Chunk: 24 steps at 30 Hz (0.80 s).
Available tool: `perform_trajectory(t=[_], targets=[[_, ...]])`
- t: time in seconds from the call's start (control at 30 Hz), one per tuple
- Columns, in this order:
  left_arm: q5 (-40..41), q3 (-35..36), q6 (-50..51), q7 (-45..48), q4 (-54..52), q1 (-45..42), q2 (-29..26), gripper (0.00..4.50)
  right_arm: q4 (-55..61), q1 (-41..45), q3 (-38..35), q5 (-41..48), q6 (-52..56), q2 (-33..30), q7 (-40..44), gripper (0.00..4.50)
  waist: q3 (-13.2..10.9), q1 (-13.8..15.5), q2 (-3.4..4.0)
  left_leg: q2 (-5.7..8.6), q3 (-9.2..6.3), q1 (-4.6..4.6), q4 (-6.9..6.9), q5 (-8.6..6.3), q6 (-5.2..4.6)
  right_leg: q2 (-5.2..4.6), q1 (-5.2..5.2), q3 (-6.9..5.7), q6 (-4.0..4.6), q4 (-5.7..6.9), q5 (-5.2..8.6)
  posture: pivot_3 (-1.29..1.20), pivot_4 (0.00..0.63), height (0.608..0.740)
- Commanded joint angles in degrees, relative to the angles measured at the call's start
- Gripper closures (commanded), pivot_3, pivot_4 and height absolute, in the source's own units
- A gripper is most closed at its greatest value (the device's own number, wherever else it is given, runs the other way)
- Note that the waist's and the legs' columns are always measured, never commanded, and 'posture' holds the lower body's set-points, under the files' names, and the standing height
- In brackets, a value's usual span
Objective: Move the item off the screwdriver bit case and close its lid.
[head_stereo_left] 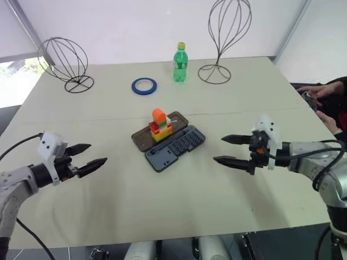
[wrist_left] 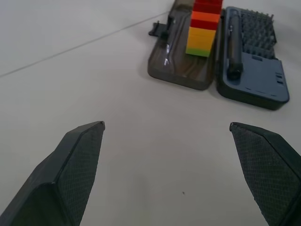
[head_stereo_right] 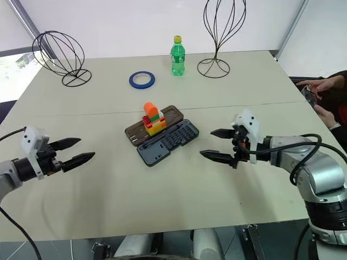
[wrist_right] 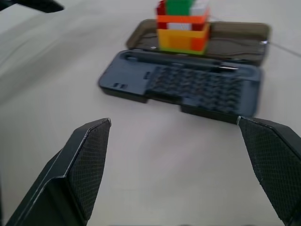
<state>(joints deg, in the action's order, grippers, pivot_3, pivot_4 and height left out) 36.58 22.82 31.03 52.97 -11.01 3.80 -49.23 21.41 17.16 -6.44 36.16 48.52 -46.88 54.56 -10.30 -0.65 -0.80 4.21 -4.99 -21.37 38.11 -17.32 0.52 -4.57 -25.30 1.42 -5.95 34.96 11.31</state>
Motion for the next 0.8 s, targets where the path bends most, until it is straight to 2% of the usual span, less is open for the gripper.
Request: perform_trajectory(t=[0.03, 0.8], targets=[[1.66, 0.98, 1.39, 0.79, -1.88, -0.23, -0.38, 0.04, 1.64, 0.83, 1.17, -0.06, -0.19, 0.91, -1.8, 0.0, -0.01, 0.01, -0.02, 0.0, 0.0, -0.01, 0.0, 0.0, 0.0, -0.01, -0.01, 0.0, 0.0, 0.0, 0.0, 0.0, 0.15, 0.74], [-0.91, 1.32, -1.47, -1.42, -1.61, 0.35, 3.03, 0.04, -0.34, 1.95, 3.31, -2.33, -2.2, 0.67, -2.99, 0.0, -0.02, 0.05, -0.01, 0.0, -0.01, -0.03, 0.0, 0.0, 0.02, -0.06, -0.04, 0.01, 0.0, -0.01, -0.01, 0.0, 0.15, 0.74]])
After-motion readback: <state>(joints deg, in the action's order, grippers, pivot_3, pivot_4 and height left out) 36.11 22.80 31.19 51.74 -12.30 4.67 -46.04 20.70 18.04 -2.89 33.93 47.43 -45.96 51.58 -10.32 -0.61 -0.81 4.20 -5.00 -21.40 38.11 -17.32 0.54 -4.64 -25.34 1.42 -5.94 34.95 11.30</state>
